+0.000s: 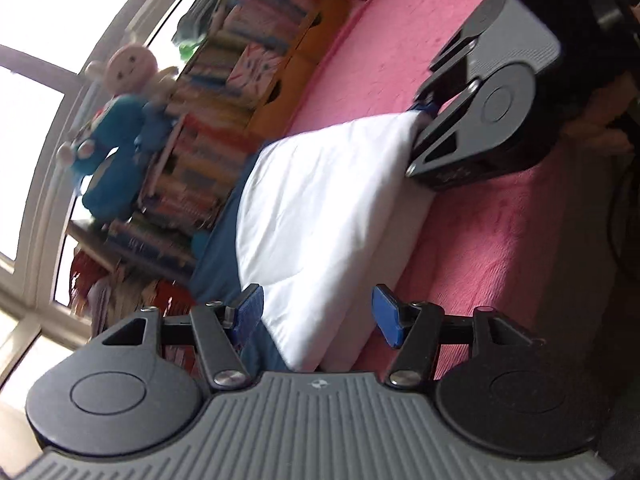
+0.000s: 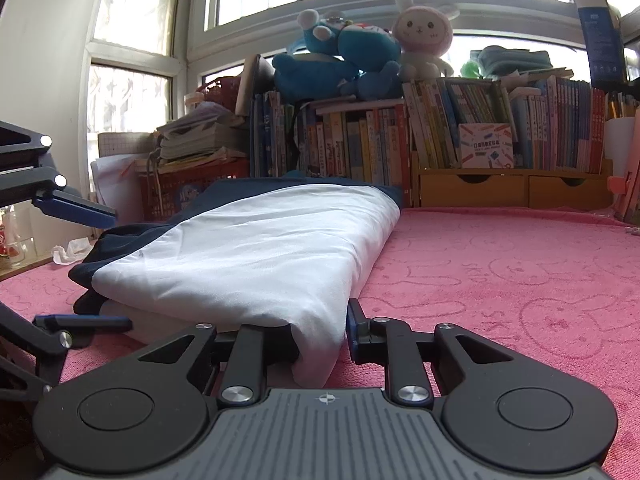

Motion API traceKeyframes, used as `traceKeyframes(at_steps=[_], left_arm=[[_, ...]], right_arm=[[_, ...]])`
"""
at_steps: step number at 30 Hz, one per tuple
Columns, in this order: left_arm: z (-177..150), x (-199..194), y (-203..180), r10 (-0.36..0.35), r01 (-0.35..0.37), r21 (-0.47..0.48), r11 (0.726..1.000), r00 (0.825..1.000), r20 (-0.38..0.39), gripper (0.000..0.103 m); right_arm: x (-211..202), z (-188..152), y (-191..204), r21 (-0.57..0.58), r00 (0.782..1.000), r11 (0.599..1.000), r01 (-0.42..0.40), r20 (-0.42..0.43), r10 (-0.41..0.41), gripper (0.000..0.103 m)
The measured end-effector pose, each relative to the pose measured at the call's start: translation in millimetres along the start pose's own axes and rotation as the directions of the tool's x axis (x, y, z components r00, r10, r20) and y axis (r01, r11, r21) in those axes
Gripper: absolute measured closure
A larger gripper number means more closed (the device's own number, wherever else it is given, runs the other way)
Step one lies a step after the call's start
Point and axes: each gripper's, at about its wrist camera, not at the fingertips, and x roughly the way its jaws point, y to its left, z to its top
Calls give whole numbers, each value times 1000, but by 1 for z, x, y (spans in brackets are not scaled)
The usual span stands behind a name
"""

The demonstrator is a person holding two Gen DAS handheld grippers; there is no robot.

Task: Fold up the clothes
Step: 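Press the folded jacket flat with both tools, then move the left tool to the navy end of the bundle and grasp it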

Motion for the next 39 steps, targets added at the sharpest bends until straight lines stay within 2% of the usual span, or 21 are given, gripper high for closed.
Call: traceKeyframes(at_steps=[3,7,12,16,21,25,28,30,31,33,35,37,39], left_arm=[[2,14,-5,-45,41,57,998,996,73,42],[1,29,-16,-51,30,156,987,990,133,41],[2,30,-13,-34,18,120,993,990,135,42],[-7,28,-5,-33,30,42,999,997,66,46],[-29,31,8,-7,3,-68,998,998,-61,46],[-49,33,20,19,-50,-191,980,987,-161,46],[-63,33,32,51,-133,-295,946,961,-271,46],[-76,32,42,53,-191,-387,902,939,-341,46],[-82,30,48,41,-217,-449,867,929,-369,46],[-91,23,59,2,-251,-577,777,918,-397,46],[-100,11,69,-42,-251,-709,659,929,-368,46],[-107,-1,76,-85,-231,-820,525,944,-320,46],[-112,-12,80,-128,-194,-913,360,959,-254,46]], right_arm=[[0,0,1,-4,1000,1000,6,-3,-6,80],[0,1,3,-3,1000,1000,14,-5,-14,80],[-2,3,5,-16,1000,1000,18,-3,-18,80],[-2,2,6,-21,1000,999,25,-6,-25,80],[-2,2,6,-20,1000,999,26,-9,-26,79],[-2,2,6,-22,1000,999,24,-11,-24,77],[-3,2,7,-31,1000,999,29,-9,-30,77],[-3,1,8,-35,999,999,32,-10,-32,77],[-3,1,8,-37,999,999,34,-11,-34,77],[-4,0,9,-42,999,998,39,-15,-40,77],[-3,-1,10,-44,999,998,45,-22,-46,74],[-3,-3,11,-33,997,997,64,-29,-65,69],[-4,-5,10,-6,996,996,87,-34,-87,62]])
